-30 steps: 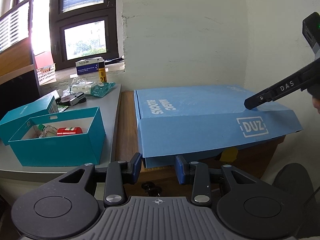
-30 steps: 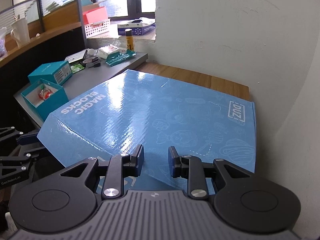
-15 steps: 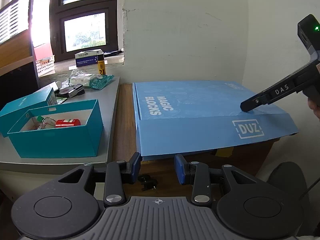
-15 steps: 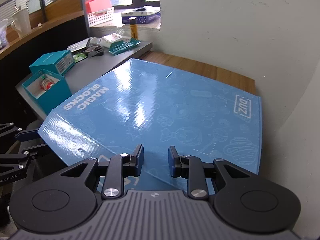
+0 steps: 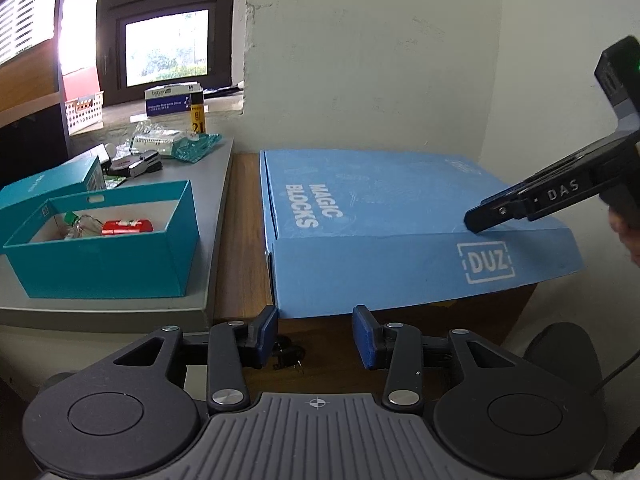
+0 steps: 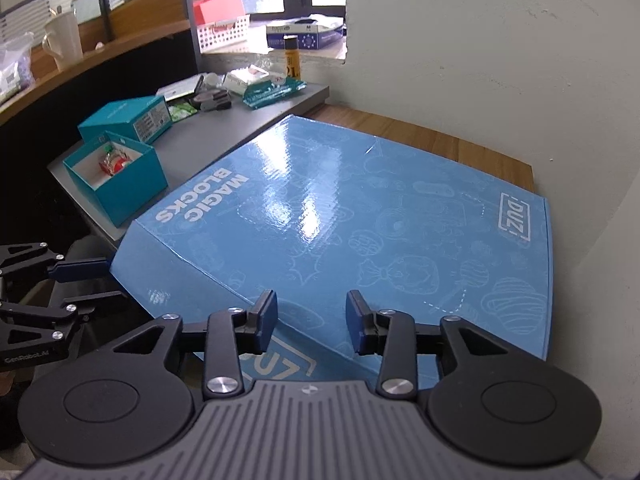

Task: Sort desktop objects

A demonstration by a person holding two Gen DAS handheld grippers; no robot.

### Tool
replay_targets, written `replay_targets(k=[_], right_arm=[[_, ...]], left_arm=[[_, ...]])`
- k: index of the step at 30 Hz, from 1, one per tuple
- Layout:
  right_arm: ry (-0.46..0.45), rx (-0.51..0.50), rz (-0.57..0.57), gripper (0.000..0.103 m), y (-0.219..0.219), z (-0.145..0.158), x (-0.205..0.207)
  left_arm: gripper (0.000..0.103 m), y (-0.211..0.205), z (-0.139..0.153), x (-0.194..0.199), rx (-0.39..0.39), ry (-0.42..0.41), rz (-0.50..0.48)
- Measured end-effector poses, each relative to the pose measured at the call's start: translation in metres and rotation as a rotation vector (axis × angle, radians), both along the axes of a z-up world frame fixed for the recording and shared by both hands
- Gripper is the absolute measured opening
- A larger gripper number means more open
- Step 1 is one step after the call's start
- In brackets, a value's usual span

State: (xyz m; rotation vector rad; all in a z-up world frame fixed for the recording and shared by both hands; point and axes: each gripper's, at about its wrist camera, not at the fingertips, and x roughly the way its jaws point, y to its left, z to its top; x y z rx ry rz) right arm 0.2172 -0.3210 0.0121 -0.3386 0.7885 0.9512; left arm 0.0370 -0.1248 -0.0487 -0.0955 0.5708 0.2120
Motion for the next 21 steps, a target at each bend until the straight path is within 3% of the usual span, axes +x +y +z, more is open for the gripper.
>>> replay_targets(k=[7, 15, 19, 21], right_arm=[[-0.025, 0.029, -0.013, 0.044, -0.004, -0.002, -0.006], [-0.034, 0.071, -0.015, 0.045, -0.014, -0.004, -0.008], [-0.043, 0.100, -0.020, 0.044, -0.020, -0.004, -0.009], [-0.057, 0.113, -0.027, 0.044, -0.025, -0.003, -0.011]], left_arm=[[0.043, 0.001, 0.020, 0.000, 0.004, -0.033, -0.060], [0.035, 0.012, 0.029, 0.042, 0.000, -0.043, -0.099], [0.035, 0.029, 0.027, 0.063, -0.092, -0.032, -0.110], [0.035, 0.032, 0.027, 0.069, -0.100, -0.028, -0.123]])
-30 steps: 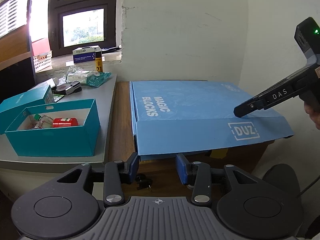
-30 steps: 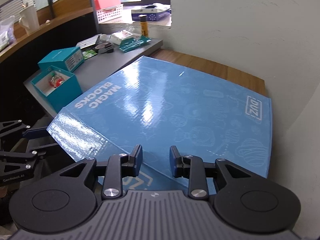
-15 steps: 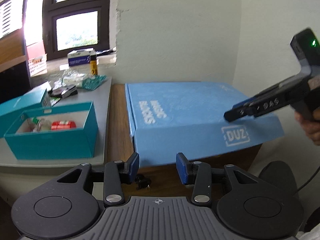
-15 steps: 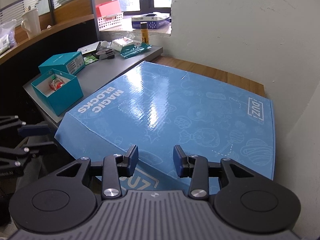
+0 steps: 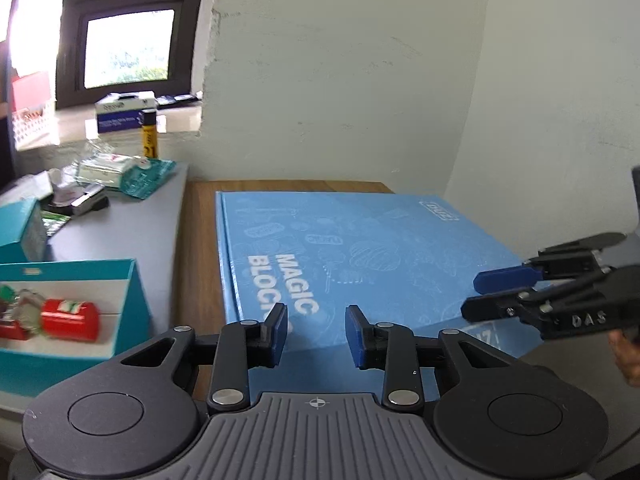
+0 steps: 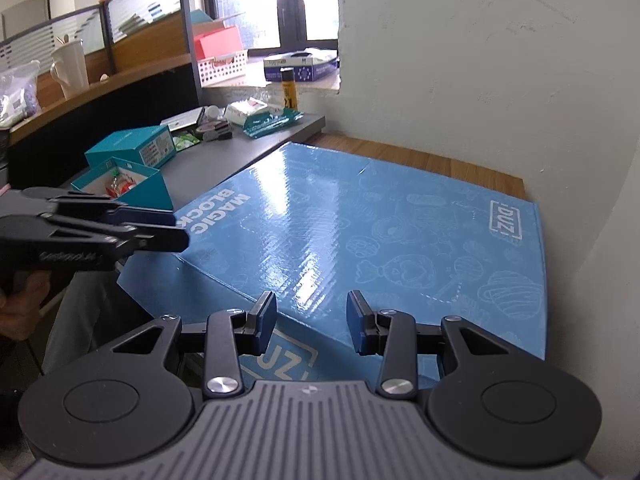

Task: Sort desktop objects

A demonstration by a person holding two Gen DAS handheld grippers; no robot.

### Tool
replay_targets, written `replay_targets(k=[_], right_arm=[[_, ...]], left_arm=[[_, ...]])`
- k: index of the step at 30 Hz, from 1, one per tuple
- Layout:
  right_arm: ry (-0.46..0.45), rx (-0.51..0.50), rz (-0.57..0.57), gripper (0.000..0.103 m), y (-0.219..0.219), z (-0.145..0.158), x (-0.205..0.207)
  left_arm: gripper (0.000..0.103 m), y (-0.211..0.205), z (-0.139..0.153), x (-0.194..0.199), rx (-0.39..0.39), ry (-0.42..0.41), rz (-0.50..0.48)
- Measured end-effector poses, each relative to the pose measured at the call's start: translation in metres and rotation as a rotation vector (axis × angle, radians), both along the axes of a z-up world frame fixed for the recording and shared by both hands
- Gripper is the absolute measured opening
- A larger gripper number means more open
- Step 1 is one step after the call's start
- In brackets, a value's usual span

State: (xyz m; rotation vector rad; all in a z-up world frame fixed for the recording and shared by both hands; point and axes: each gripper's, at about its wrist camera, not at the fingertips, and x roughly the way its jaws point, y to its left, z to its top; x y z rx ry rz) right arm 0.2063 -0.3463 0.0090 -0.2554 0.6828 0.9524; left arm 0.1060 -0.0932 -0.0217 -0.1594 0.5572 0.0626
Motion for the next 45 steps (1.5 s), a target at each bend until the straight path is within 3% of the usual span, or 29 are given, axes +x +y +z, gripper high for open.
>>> replay_targets(k=[4, 13, 16, 20, 25, 31, 34, 39, 45], right_arm=[[-0.026, 0.022, -0.047, 0.045, -0.021, 0.004, -0.004], [-0.054, 0.043, -0.279, 0.048, -0.112, 0.008, -0.017], [-0.055, 0.044, -0.330, 0.048, -0.136, 0.001, -0.019], [-0.068, 0.030, -0.352, 0.048, -0.152, -0.022, -0.018], [-0.065, 0.037, -0.337, 0.048, -0.153, -0.054, -0.019], [-0.091, 0.099, -0.342, 0.048, -0.149, -0.082, -0.013], [-0.114, 0.131, -0.344, 0.042, -0.146, -0.091, -0.009], [-0.107, 0.228, -0.323, 0.021, -0.152, -0.098, -0.010], [-0.123, 0.272, -0.322, 0.019, -0.157, -0.090, -0.022]], left_arm=[[0.035, 0.001, -0.003, 0.010, -0.015, -0.010, -0.013], [0.035, -0.012, -0.008, 0.028, 0.064, 0.023, -0.025], [0.035, -0.011, -0.006, 0.033, 0.054, 0.041, -0.017], [0.035, -0.010, -0.003, 0.044, 0.021, 0.067, -0.008], [0.038, -0.020, -0.001, 0.053, 0.066, 0.097, -0.010], [0.038, -0.021, 0.001, 0.057, 0.059, 0.122, -0.002], [0.038, -0.022, 0.001, 0.058, 0.065, 0.126, 0.004], [0.038, -0.024, 0.001, 0.058, 0.065, 0.124, 0.017], [0.039, -0.024, 0.000, 0.059, 0.064, 0.136, 0.017]])
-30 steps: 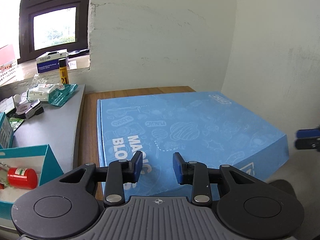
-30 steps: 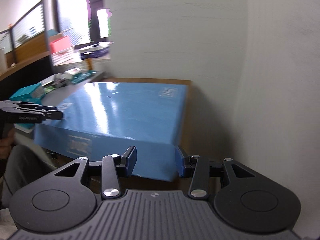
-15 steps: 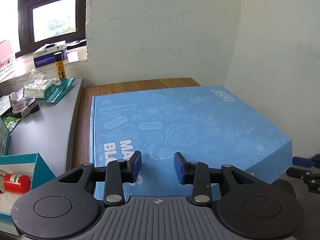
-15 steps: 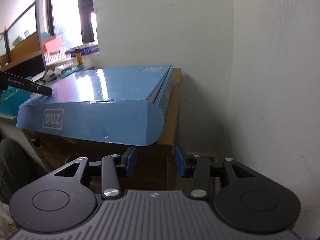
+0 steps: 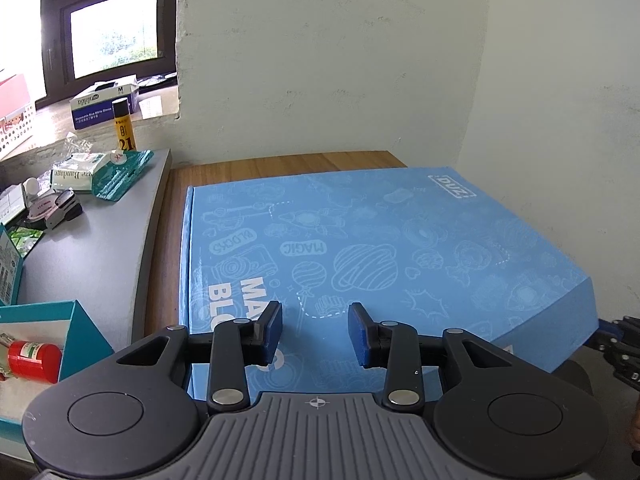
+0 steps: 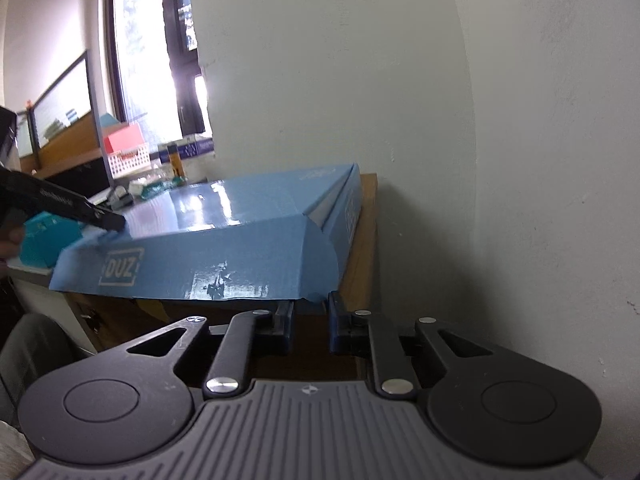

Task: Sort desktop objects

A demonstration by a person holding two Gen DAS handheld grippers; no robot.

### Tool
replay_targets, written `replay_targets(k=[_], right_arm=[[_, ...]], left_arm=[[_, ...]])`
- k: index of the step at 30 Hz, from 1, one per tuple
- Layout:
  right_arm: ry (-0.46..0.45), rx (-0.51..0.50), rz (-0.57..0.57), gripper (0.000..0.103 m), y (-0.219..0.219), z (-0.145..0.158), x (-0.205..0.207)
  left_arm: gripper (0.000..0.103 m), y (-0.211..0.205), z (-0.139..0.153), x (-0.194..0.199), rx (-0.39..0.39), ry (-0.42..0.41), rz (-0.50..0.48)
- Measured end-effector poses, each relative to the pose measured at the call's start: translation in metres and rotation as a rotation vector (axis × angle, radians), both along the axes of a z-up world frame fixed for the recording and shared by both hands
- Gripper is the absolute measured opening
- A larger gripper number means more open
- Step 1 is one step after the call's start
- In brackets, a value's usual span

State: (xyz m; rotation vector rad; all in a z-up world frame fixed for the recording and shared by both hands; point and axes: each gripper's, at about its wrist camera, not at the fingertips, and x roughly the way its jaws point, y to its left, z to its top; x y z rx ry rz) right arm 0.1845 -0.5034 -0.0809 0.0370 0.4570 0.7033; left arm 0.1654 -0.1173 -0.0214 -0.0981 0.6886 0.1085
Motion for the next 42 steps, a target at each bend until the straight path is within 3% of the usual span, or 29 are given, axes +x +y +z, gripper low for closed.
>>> replay_targets(k=[23, 36, 42], right_arm=[[0.136, 0.088, 0.007, 0.016, -0.020, 0.029, -0.002], [0.138, 0.031, -0.021, 0.017, -0.013, 0.011, 0.000], [0.153, 0.003, -0.013, 0.017, -0.021, 0.028, -0.008]], left_arm=[[0.039, -0.004, -0.001, -0.001, 0.020, -0.008, 0.010], [0.039, -0.005, -0.005, -0.004, 0.037, -0.032, 0.005], [0.039, -0.006, -0.007, -0.008, 0.038, -0.057, 0.004]])
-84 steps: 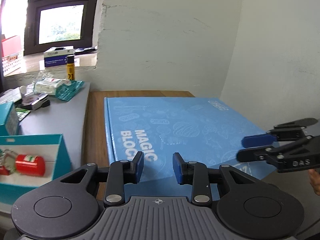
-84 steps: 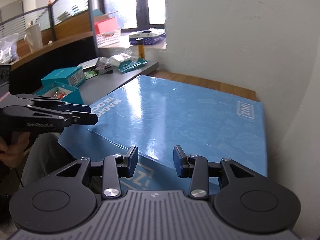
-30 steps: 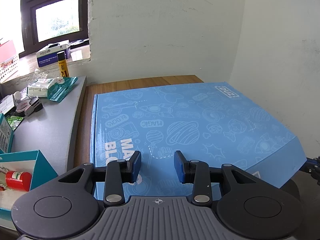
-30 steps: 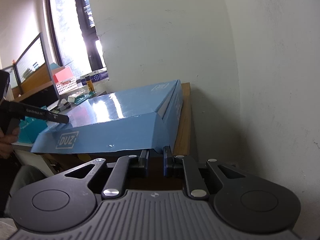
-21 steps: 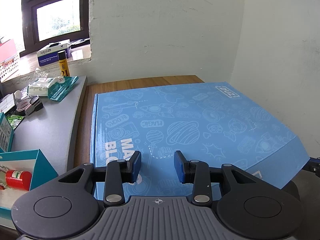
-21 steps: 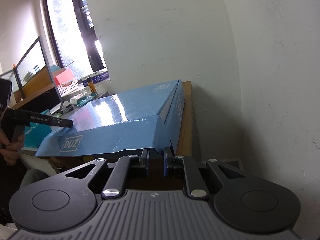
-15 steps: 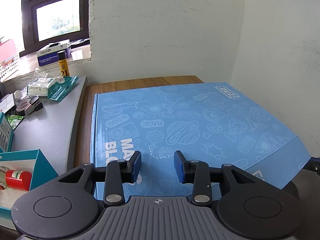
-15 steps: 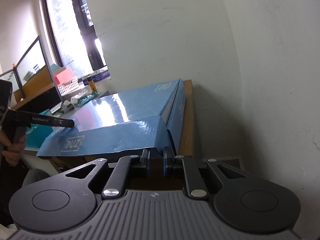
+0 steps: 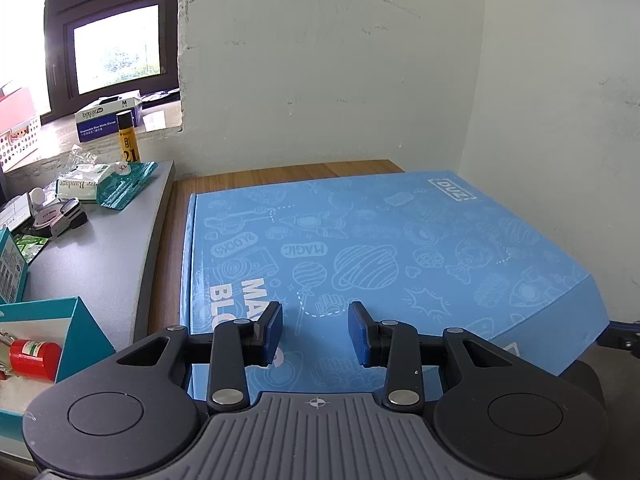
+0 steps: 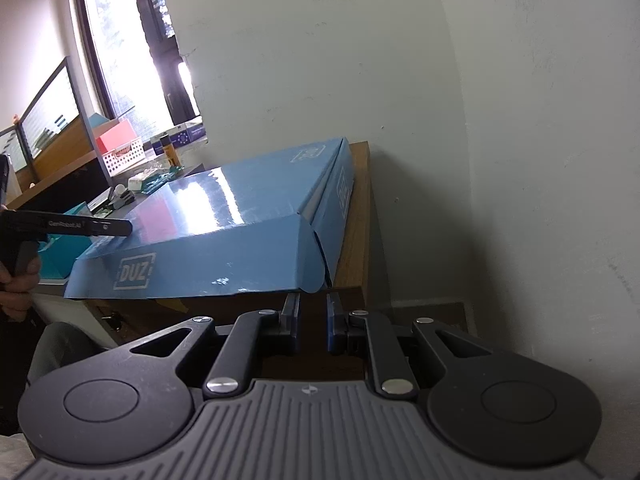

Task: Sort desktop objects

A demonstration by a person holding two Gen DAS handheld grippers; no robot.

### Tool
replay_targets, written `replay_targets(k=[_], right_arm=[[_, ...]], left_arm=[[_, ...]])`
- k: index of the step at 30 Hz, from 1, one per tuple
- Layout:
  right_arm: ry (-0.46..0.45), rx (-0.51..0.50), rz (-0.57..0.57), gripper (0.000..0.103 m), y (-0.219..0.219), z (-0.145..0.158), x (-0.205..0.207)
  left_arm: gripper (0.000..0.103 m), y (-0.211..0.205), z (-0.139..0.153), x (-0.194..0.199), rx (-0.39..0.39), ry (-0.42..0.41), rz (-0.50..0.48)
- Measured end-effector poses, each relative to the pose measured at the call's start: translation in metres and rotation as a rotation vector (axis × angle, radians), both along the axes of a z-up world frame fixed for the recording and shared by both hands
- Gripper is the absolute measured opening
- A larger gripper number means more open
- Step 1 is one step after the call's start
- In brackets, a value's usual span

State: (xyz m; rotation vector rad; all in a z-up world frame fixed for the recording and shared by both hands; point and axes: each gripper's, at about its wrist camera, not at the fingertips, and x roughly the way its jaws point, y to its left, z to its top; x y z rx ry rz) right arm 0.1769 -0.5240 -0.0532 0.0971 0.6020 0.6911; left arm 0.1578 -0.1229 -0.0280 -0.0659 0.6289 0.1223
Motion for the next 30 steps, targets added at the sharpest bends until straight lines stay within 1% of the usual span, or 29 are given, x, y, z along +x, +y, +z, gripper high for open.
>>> replay_targets(k=[5, 8, 9, 14, 16, 19, 22, 25, 30], right_arm=[[-0.012, -0.014, 0.023, 0.017, 0.003, 0.025, -0.007], [-0.015, -0.021, 0.017, 0.016, 0.008, 0.035, -0.007], [-0.014, -0.030, 0.014, 0.015, 0.011, 0.037, -0.006], [0.014, -0.108, -0.008, 0.007, 0.025, 0.033, 0.000], [0.030, -0.134, -0.017, 0.007, 0.027, 0.031, 0.003], [0.052, -0.148, -0.033, 0.006, 0.028, 0.022, 0.008], [0.056, -0.140, -0.041, 0.006, 0.029, 0.016, 0.012], [0.052, -0.148, -0.038, 0.006, 0.030, 0.013, 0.014], [0.051, -0.169, -0.026, 0.006, 0.033, 0.013, 0.015]], left_arm=[[0.039, 0.002, -0.001, -0.002, -0.007, -0.012, -0.010], [0.039, 0.003, -0.002, -0.003, -0.008, -0.018, -0.018], [0.039, 0.004, -0.002, -0.003, -0.008, -0.021, -0.020], [0.039, 0.005, -0.003, -0.005, -0.011, -0.028, -0.025], [0.040, 0.004, -0.004, -0.005, -0.008, -0.031, -0.024], [0.040, 0.003, -0.005, -0.006, -0.005, -0.037, -0.023], [0.040, 0.003, -0.005, -0.009, 0.002, -0.051, -0.023], [0.040, 0.004, -0.002, -0.019, -0.014, -0.057, -0.015], [0.040, 0.010, 0.004, -0.052, -0.053, -0.059, 0.034]])
